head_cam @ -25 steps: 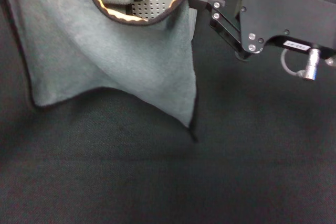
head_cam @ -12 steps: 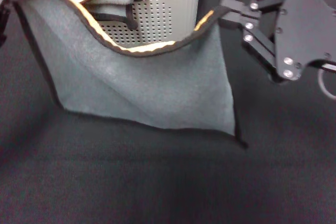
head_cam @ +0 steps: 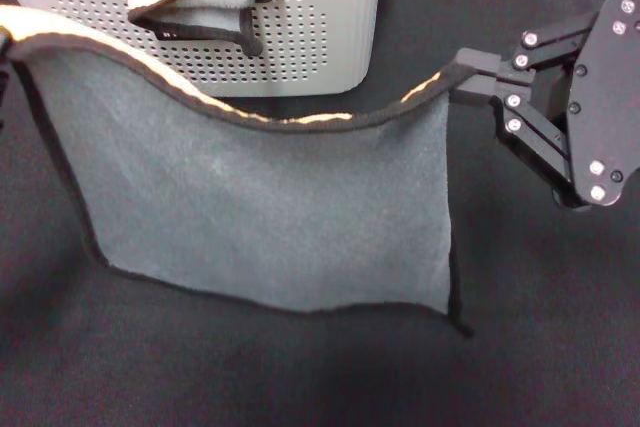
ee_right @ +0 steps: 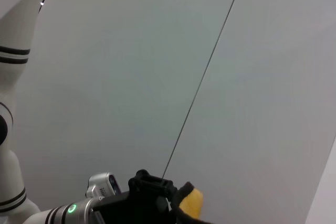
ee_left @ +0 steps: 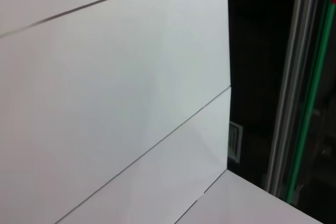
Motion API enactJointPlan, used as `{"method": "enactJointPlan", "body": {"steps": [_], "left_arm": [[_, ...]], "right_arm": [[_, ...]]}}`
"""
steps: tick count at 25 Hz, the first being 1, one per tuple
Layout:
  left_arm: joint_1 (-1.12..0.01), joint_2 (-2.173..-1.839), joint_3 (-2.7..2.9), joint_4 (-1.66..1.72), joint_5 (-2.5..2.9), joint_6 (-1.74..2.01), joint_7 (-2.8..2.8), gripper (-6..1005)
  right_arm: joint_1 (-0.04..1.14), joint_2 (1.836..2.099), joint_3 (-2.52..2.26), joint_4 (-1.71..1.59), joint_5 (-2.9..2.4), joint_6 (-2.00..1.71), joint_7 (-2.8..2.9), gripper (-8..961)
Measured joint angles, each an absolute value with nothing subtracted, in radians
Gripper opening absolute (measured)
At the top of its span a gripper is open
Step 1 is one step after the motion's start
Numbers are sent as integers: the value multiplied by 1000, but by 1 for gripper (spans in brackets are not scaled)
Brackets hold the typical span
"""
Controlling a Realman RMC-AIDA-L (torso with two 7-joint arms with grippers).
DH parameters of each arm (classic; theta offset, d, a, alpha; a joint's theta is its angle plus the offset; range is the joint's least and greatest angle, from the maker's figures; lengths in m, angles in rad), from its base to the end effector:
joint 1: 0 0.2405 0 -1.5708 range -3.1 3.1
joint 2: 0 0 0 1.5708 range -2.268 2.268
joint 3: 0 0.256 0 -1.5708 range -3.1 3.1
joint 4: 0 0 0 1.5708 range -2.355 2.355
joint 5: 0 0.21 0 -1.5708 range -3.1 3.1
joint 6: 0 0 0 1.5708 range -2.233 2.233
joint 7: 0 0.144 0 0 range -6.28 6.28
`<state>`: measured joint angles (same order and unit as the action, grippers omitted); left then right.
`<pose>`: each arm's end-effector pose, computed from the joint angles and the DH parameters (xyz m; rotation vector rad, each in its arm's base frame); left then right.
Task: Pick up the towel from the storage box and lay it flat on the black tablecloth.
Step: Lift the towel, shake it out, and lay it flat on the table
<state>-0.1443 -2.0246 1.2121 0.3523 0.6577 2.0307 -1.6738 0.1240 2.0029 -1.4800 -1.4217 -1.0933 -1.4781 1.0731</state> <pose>-0.2849 0.2078 0.0634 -1.8754 -1.0804 -2.1388 0.1280 0.2591 0.0505 -2.4927 -0.5209 1.1742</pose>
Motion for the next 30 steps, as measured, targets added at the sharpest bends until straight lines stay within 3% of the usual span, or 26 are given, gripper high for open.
{"method": "enactJointPlan", "body": {"steps": [19,30], "left_arm": [[-21,-2071,1211,328,686,2034,-1672,30],[-14,-2070,1215,341,694,2036,-1678,30]], "right_arm": [[118,2005,-1474,-1469,-1133,-1535,1121,17],[111,2005,-1475,-1460,-1144,-1577,1133,17]]}}
